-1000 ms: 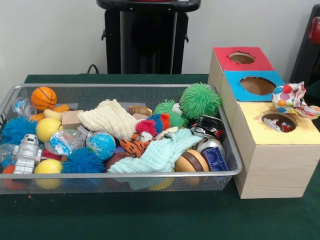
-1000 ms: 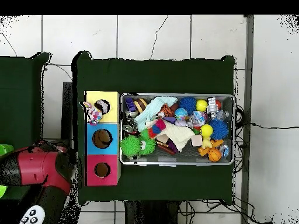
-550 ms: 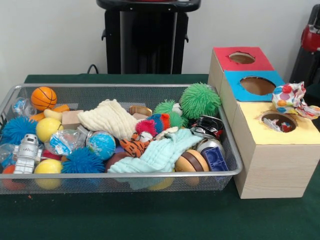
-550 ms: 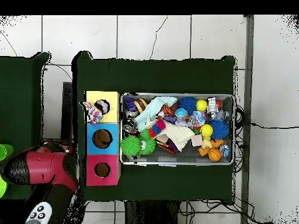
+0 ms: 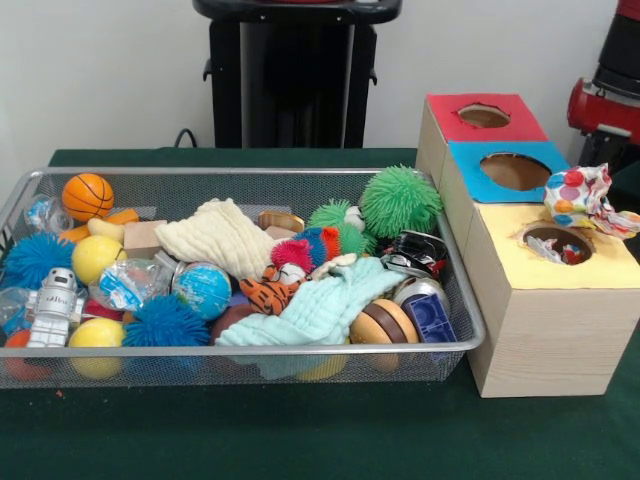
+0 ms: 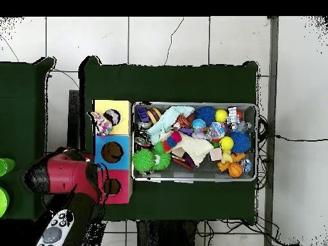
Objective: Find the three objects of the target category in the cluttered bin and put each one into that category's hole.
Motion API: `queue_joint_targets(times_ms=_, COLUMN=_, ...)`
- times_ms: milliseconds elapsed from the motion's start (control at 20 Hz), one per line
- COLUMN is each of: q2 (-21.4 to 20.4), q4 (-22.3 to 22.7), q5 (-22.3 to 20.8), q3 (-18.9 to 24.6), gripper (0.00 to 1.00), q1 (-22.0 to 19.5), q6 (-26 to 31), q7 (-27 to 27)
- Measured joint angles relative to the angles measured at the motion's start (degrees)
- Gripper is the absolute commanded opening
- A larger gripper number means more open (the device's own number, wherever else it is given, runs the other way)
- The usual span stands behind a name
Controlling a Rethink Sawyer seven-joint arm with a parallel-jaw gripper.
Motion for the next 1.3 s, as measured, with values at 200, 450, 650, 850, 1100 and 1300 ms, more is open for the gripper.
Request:
queue_joint_targets(times_ms=200, q2=-0.2, q4=-0.4, q5=-0.3, q3=-0.3, gripper=0.00, q1=-1.3, q6=0.1, q7=0.0)
queue_joint_targets(times_ms=450, q2=-1.0, q4=-2.3, q5=-1.0, q3=-0.6, gripper=0.00, q1=-2.3, q6=3.1, q7=0.0)
queue_joint_targets(times_ms=650, q2=-1.7, q4=-4.5, q5=-1.9, q3=-1.2, gripper=0.00, q1=-3.4, q6=6.5, q7=0.0)
queue_joint_targets(times_ms=850, q2=-2.8, q4=-6.9, q5=-3.1, q3=-2.6, gripper=0.00, q1=-5.2, q6=9.4, q7=0.0)
queue_joint_targets(times_ms=1100, q2=-4.4, q4=-9.0, q5=-5.0, q3=-4.5, gripper=0.00, q1=-7.9, q6=10.1, q7=0.0)
queue_joint_targets(times_ms=1300, q2=-4.8, q4=-9.0, q5=-5.7, q3=-4.2, gripper=0.00, q1=-9.6, q6=9.6, q7=0.0)
